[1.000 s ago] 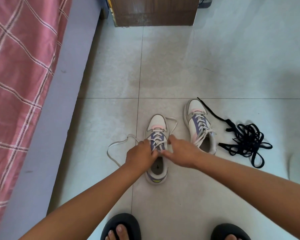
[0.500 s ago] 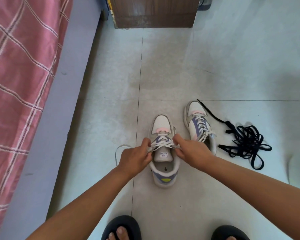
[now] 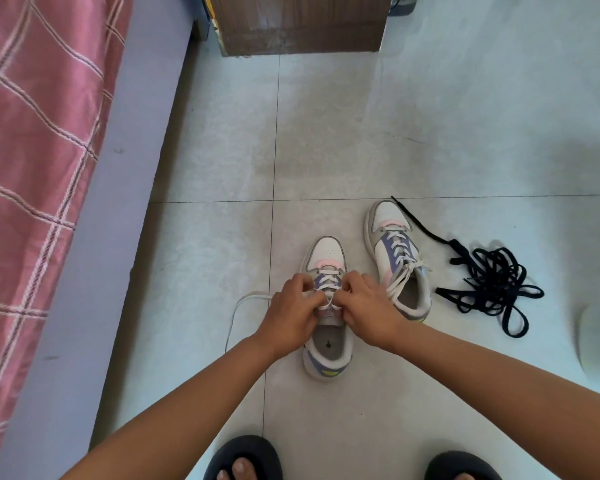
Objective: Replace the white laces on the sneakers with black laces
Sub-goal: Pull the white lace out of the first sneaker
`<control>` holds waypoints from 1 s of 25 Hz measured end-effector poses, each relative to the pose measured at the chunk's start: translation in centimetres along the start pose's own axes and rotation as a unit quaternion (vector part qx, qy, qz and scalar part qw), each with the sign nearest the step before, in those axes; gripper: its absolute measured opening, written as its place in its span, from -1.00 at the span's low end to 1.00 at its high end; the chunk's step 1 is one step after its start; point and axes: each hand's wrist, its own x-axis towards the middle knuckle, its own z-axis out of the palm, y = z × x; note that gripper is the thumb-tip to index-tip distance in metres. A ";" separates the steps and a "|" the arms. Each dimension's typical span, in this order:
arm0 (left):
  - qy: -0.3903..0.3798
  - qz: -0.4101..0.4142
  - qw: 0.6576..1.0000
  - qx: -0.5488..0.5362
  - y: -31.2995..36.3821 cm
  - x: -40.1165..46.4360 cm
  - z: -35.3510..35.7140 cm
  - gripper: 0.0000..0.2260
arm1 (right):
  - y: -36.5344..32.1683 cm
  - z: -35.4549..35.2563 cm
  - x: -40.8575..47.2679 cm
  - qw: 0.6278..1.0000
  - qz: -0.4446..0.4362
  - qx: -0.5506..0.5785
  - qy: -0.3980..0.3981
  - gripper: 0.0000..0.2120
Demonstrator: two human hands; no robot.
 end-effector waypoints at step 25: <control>0.020 -0.492 0.805 -0.331 -3.4 -2.5 -9.7 -0.67 | 2.4 -8.7 -0.1 0.869 0.344 0.355 0.019 -0.59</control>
